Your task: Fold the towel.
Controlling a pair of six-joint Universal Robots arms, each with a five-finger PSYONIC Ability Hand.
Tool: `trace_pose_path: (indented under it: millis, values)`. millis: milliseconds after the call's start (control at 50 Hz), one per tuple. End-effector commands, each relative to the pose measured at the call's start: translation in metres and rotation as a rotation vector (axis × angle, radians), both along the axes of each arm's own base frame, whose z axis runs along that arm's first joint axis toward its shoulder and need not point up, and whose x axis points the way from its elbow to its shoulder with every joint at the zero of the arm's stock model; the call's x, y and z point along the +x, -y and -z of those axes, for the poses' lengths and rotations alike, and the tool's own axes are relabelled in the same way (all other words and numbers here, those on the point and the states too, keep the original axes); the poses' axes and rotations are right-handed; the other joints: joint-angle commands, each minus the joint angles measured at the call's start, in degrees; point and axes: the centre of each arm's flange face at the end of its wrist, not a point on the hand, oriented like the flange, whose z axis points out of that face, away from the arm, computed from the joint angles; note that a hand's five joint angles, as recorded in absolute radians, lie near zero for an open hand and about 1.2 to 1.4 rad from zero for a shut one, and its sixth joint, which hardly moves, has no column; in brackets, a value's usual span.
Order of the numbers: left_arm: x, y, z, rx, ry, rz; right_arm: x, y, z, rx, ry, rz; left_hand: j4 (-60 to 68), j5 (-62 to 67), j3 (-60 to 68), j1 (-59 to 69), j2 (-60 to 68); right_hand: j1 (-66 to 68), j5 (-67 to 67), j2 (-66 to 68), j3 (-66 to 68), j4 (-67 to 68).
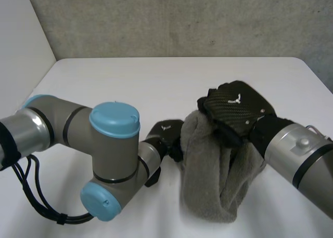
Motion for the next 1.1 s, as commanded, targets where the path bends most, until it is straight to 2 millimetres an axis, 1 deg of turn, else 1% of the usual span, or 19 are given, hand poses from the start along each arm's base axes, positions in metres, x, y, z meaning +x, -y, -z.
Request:
trace_pose_path:
  millis: [20,60,80,100,160,200,280,320,360,420,500,560,580,600,620,660,800,900,1100]
  values:
    - [0.020,0.045,-0.084,-0.210,-0.149,-0.190,0.004,0.032,-0.027,-0.230,0.114,0.035,13.57,14.27,13.68,14.45,13.49,5.89,6.81,6.19,4.35,3.44]
    - [0.052,0.075,-0.144,-0.359,-0.253,-0.350,0.007,0.039,-0.037,-0.327,0.162,0.036,13.57,14.27,13.68,14.45,13.49,5.89,6.81,6.19,4.35,3.44]
    - [0.052,0.075,-0.145,-0.360,-0.253,-0.351,0.009,0.045,-0.046,-0.427,0.214,0.037,13.57,14.27,13.68,14.45,13.49,5.89,6.81,6.19,4.35,3.44]
    - [0.064,0.080,-0.172,-0.429,-0.305,-0.398,0.009,0.045,-0.046,-0.428,0.215,0.037,13.57,14.27,13.68,14.45,13.49,5.89,6.81,6.19,4.35,3.44]
    - [0.078,0.078,-0.205,-0.527,-0.386,-0.432,0.010,0.047,-0.066,-0.658,0.338,0.029,13.57,14.27,13.68,14.45,13.49,5.89,6.81,6.19,4.35,3.44]
    - [0.081,0.074,-0.209,-0.549,-0.395,-0.430,0.010,0.043,-0.074,-0.807,0.417,0.027,13.57,14.27,13.68,14.45,13.49,5.89,6.81,6.19,4.35,3.44]
    - [0.082,0.063,-0.192,-0.534,-0.369,-0.412,0.011,0.040,-0.058,-0.755,0.386,0.012,13.57,14.27,13.68,14.45,13.49,5.89,6.81,6.19,4.35,3.44]
    - [0.082,0.050,-0.158,-0.462,-0.307,-0.394,0.012,0.039,-0.040,-0.662,0.337,-0.001,13.57,14.27,13.68,14.45,13.49,5.89,6.81,6.19,4.35,3.44]
    - [0.083,0.045,-0.139,-0.419,-0.269,-0.385,0.017,0.037,0.011,-0.395,0.202,-0.056,13.57,14.27,13.68,14.45,13.49,5.89,6.81,6.19,4.35,3.44]
    - [0.084,0.036,-0.105,-0.338,-0.199,-0.353,0.019,0.024,0.062,-0.112,0.047,-0.119,13.57,14.27,13.68,14.45,13.49,5.89,6.81,6.19,4.35,3.44]
    - [0.089,0.031,-0.081,-0.274,-0.143,-0.328,0.020,0.006,0.087,0.066,-0.100,-0.187,13.57,14.27,13.68,14.45,13.49,5.89,6.81,6.19,4.35,3.44]
    - [0.098,0.031,-0.068,-0.243,-0.104,-0.331,0.017,-0.014,0.101,0.183,-0.249,-0.248,13.57,14.27,13.68,14.45,13.49,-15.26,-14.35,-14.97,-16.81,-17.72]
    - [0.107,0.036,-0.064,-0.237,-0.083,-0.357,0.013,-0.021,0.101,0.222,-0.303,-0.275,13.57,14.27,13.68,14.45,13.49,-36.89,-35.98,-36.60,-38.43,-39.35]
    - [0.116,0.041,-0.062,-0.235,-0.063,-0.383,0.013,-0.021,0.101,0.223,-0.303,-0.276,13.57,14.27,13.68,14.45,13.49,-37.11,-36.19,-36.81,-38.65,-39.56]
    - [0.116,0.041,-0.062,-0.235,-0.063,-0.383,0.010,-0.026,0.099,0.260,-0.336,-0.293,13.57,14.27,13.68,14.45,13.49,-59.26,-58.34,-58.96,-60.80,-61.71]
    - [0.123,0.044,-0.064,-0.248,-0.049,-0.399,0.009,-0.028,0.096,0.278,-0.344,-0.299,13.57,14.27,13.68,14.45,13.49,-64.11,-63.19,-63.81,-65.65,-66.56]
    - [0.136,0.036,-0.094,-0.341,-0.034,-0.397,0.020,-0.003,0.040,0.173,-0.094,-0.184,13.57,14.27,13.68,14.45,13.49,-64.11,-63.19,-63.81,-65.65,-66.56]
    - [0.140,0.021,-0.110,-0.378,-0.062,-0.378,0.018,0.043,-0.013,0.177,0.204,-0.040,13.57,14.27,13.68,14.45,13.49,-63.20,-62.29,-62.91,-64.74,-65.66]
    - [0.148,-0.018,-0.149,-0.500,-0.150,-0.310,0.055,0.103,-0.002,0.320,0.268,-0.030,13.57,14.27,13.68,14.45,13.49,-57.12,-56.21,-56.83,-58.67,-59.58]
